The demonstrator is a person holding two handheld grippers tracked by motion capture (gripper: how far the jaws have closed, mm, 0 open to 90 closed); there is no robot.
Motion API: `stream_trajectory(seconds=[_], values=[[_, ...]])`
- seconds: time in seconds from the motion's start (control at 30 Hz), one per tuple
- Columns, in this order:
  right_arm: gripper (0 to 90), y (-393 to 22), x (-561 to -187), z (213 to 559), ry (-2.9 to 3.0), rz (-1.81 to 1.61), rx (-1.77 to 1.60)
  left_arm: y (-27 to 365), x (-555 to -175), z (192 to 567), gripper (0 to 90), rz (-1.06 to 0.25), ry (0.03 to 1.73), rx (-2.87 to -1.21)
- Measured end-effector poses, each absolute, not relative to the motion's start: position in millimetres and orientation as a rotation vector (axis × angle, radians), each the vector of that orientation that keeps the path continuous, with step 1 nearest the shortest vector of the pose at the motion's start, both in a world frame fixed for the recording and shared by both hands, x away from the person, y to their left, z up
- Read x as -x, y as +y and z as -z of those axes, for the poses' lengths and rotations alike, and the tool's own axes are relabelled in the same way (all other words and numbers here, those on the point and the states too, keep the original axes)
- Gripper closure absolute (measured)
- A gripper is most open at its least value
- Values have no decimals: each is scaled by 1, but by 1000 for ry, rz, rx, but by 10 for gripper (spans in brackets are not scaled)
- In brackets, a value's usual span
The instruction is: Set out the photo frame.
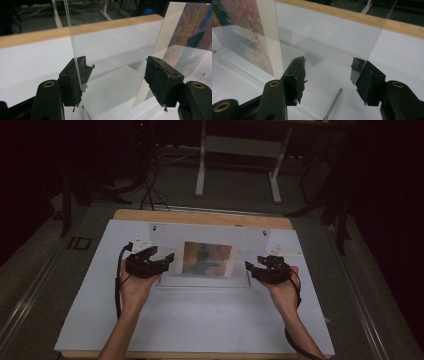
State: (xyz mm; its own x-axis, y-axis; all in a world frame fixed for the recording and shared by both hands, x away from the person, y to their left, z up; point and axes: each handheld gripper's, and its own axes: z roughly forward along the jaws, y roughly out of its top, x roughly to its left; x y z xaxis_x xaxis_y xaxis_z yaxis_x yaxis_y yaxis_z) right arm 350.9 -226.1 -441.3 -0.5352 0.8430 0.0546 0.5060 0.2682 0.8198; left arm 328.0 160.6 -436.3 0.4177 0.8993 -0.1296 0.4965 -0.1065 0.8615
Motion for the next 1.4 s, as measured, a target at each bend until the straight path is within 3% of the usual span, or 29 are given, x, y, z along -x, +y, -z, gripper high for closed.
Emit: stream_trajectory(seconds=[1.4], values=[[481,-229,-331,452,2132,-1198,-1143,169,-323,448,315,-508,1164,-1733]])
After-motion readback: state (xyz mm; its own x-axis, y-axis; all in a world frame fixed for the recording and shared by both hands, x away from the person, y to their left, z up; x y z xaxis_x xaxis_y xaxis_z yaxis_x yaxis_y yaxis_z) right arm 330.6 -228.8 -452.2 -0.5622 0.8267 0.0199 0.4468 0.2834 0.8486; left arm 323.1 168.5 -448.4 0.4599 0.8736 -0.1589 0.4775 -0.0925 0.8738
